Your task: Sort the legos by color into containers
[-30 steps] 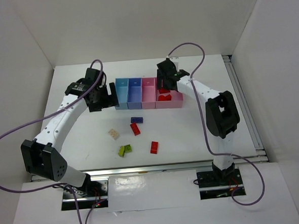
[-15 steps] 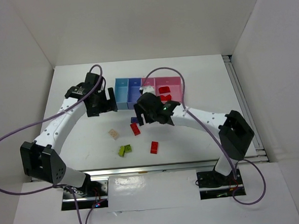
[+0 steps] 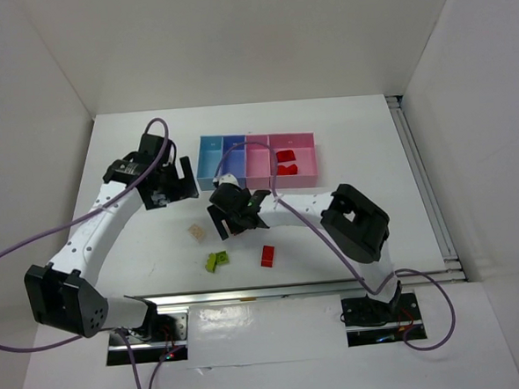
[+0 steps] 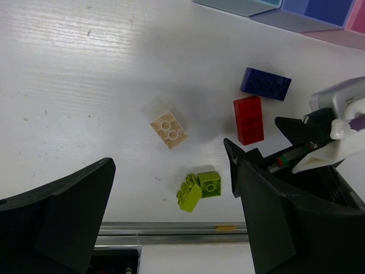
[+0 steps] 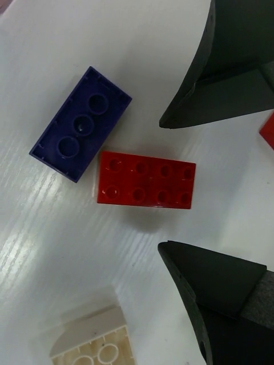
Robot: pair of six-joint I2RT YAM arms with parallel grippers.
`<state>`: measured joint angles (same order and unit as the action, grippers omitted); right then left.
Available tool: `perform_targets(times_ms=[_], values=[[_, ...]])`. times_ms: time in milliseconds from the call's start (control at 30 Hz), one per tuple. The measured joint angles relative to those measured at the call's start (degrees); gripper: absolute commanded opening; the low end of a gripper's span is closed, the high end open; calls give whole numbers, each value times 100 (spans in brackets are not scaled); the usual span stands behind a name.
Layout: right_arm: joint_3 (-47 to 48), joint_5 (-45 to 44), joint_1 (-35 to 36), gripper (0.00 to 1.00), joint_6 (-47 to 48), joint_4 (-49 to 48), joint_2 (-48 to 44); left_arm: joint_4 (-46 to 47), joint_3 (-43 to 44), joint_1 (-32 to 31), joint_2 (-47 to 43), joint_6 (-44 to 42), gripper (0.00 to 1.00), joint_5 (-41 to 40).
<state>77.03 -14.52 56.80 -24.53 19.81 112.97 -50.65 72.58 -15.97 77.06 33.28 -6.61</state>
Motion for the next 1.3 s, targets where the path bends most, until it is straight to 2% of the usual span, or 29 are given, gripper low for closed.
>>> perform_targets(times_ms=[200,300,367,533,667,767,867,1000,1133,1167,1200,1267,1300], values=[[129,-9,2,71,57,-35,273,17,-138,31,-9,-2,100,-7],[223,-72,2,50,94,-48,361,17,-151,35,-9,-7,100,-22],[247,-131,2,43,63,-52,369,24,-151,37,-17,-7,100,-31],[249,-420,2,42,37,153,168,52,-173,81,-46,-17,100,-59],[162,-728,-103,42,-15,435,-612,149,-212,83,-50,-22,99,-31],[-7,-811,-546,42,-55,490,-1506,304,-415,83,-109,-22,99,74],[-20,-999,-1338,42,-42,417,-2041,361,-573,83,-125,-17,97,160],[168,-1143,-2227,44,94,369,-1869,507,-678,83,-107,-17,97,205],[476,-1106,-2616,49,197,271,-1158,610,-699,83,-15,-24,97,275],[518,-1104,-2680,66,214,245,-994,625,-715,83,-7,-24,97,282],[577,-1117,-2726,78,227,243,-844,632,-732,83,0,-26,97,271],[791,-1139,-2802,89,306,289,-581,634,-734,90,33,-35,97,192],[905,-1137,-2828,89,321,295,-487,640,-734,103,52,-37,97,155]])
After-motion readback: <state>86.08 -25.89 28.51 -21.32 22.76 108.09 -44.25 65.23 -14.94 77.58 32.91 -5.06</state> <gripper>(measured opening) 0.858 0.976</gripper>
